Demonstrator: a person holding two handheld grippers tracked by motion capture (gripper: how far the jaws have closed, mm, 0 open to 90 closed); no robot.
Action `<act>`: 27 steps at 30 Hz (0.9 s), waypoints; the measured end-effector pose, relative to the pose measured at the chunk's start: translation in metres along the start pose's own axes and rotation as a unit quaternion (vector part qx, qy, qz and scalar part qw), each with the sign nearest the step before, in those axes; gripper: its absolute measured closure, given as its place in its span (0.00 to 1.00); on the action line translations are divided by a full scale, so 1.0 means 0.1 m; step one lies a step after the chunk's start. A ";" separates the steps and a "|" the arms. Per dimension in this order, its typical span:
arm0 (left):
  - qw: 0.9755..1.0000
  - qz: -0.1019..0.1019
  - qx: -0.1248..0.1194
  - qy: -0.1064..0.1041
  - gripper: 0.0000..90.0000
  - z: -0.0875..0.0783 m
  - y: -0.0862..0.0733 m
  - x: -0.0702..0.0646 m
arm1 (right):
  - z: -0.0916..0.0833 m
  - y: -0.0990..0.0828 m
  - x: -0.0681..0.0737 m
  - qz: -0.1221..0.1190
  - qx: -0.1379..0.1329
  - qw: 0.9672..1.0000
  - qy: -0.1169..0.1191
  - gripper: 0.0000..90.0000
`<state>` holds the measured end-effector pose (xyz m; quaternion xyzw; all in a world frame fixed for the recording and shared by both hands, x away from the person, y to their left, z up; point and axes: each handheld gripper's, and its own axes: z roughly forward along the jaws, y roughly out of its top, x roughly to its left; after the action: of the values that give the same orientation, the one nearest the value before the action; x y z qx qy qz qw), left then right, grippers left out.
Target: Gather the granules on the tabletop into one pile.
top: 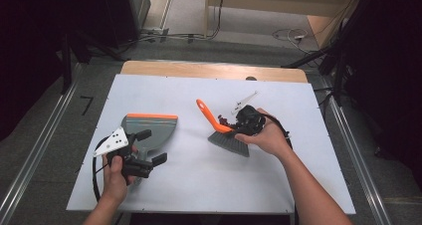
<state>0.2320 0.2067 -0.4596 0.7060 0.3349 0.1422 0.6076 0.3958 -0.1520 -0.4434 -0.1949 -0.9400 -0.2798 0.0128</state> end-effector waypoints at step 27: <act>1.000 0.002 0.002 0.002 0.00 0.00 0.00 0.00 | -0.37 0.22 -0.23 0.008 -0.050 0.998 -0.028 0.76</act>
<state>0.2321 0.2062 -0.4600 0.7076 0.3350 0.1441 0.6053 0.4218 -0.1628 -0.4033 -0.2102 -0.9234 -0.3206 -0.0208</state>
